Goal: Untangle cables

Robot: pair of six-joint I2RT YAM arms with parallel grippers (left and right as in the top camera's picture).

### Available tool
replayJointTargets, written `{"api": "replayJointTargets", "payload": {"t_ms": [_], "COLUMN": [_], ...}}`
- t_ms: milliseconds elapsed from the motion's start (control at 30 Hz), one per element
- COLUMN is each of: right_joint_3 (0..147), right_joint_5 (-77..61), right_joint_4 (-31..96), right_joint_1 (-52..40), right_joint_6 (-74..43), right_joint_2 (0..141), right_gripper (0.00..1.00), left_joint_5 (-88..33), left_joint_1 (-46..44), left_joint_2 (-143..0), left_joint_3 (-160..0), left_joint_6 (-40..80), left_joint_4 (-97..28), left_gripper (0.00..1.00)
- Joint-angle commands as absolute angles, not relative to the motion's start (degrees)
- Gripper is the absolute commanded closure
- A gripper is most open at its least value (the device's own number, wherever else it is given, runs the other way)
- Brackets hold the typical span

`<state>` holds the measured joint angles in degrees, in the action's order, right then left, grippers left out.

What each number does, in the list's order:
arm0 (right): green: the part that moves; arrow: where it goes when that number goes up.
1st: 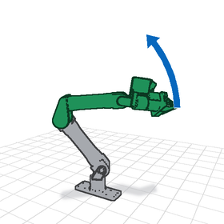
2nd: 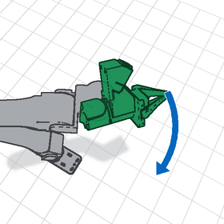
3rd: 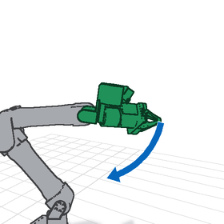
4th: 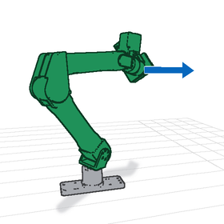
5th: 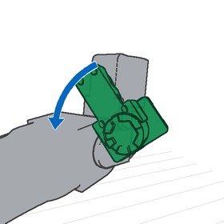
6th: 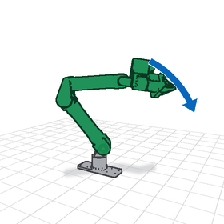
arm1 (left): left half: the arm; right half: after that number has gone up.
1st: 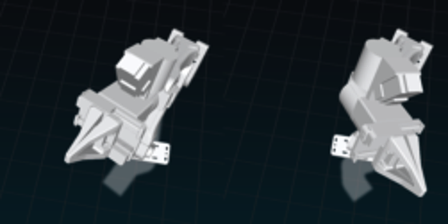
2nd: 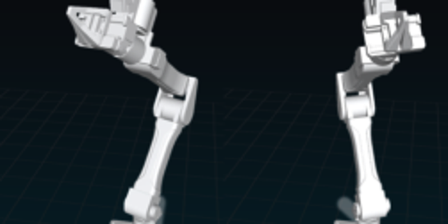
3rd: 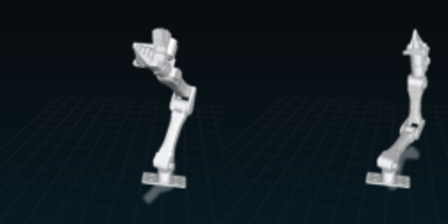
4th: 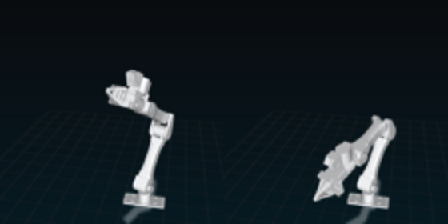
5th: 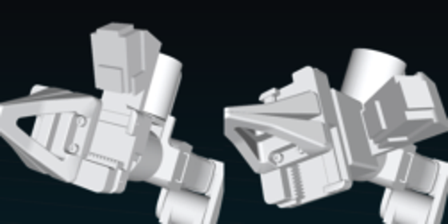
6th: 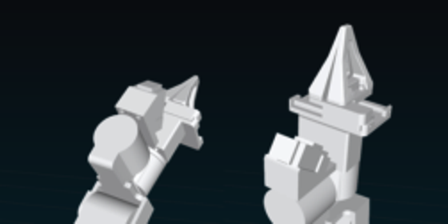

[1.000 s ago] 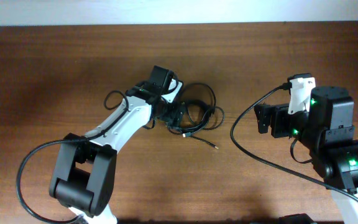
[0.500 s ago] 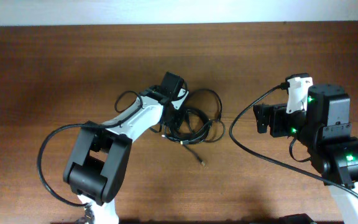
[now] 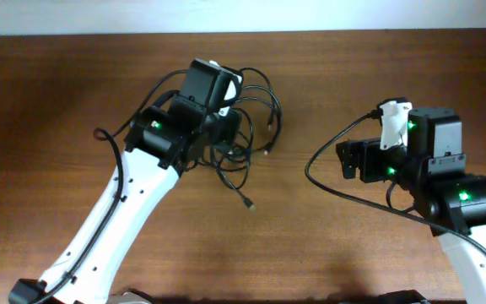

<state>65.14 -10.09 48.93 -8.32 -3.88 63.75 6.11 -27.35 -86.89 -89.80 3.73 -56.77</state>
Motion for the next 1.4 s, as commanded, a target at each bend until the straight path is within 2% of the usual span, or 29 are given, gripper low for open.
{"api": "replayJointTargets", "payload": {"t_ms": [0, 67, 167, 233, 300, 567, 600, 633, 667, 867, 933, 1000, 1067, 1200, 1267, 1367], "right_joint_3": [66.3, 66.3, 66.3, 66.3, 66.3, 66.3, 66.3, 66.3, 66.3, 66.3, 66.3, 66.3, 66.3, 66.3, 66.3, 66.3], "right_joint_5": [-17.0, -17.5, -17.4, -13.3, -11.7, -11.3, -11.3, -11.1, -10.3, -5.8, -0.1, 2.4, 1.5, -2.5, -6.0, -6.1], "right_joint_4": [46.0, 42.8, 34.1, 28.9, 25.1, 20.1, 20.1, 20.1, 20.2, 21.1, 21.0, 21.3, 23.5, 29.3, 30.5, 31.4], "right_joint_1": [-11.0, -17.0, -25.2, -27.3, -28.9, -28.9, -28.9, -28.9, -28.9, -28.8, -28.3, -24.5, -15.7, -2.7, 1.4, 2.2], "right_joint_6": [-3.6, -4.4, -12.8, -11.0, -1.5, -1.5, -1.5, -1.5, -1.5, -1.3, -1.5, -3.1, -9.3, -12.8, -12.8, -13.8], "right_joint_2": [64.3, 64.4, 66.1, 68.3, 73.4, 76.9, 76.9, 76.9, 76.9, 76.9, 76.1, 74.0, 70.4, 65.6, 62.9, 60.5], "right_gripper": [0.04, 0.05, 0.05, 0.04, 0.06, 0.06, 0.21, 0.67, 0.96, 0.96, 0.96, 0.96, 0.96, 0.96, 0.96, 0.96], "left_joint_5": [6.7, 6.9, 6.9, 6.8, 6.3, 6.1, 6.1, 6.1, 6.1, 7.0, 10.7, 13.7, 17.4, 19.9, 19.8, 18.2], "left_joint_1": [-28.0, -28.0, -28.0, -28.0, -28.0, -28.0, -28.0, -28.0, -28.0, -28.0, -28.0, -28.0, -28.0, -27.2, -24.9, -23.6], "left_joint_2": [-85.9, -85.9, -85.9, -85.9, -85.7, -84.6, -84.6, -84.6, -84.6, -84.6, -84.5, -83.7, -82.0, -79.8, -79.5, -79.5], "left_joint_3": [-93.7, -93.7, -93.7, -93.7, -93.8, -104.3, -104.3, -104.3, -104.3, -104.3, -104.4, -104.4, -104.4, -104.4, -104.4, -104.4], "left_joint_6": [4.9, 4.9, 4.9, 4.9, 4.9, 4.7, 4.7, 4.6, 4.3, 4.3, 4.3, 4.3, 4.3, 5.0, 6.2, 6.8], "left_joint_4": [-56.5, -56.8, -56.8, -57.2, -58.7, -65.9, -66.0, -66.1, -66.1, -66.1, -66.4, -67.0, -67.5, -68.2, -68.8, -69.1], "left_gripper": [1.0, 1.0, 1.0, 1.0, 1.0, 1.0, 1.0, 1.0, 1.0, 0.99, 0.92, 0.91, 0.88, 0.83, 0.86, 0.89]}}
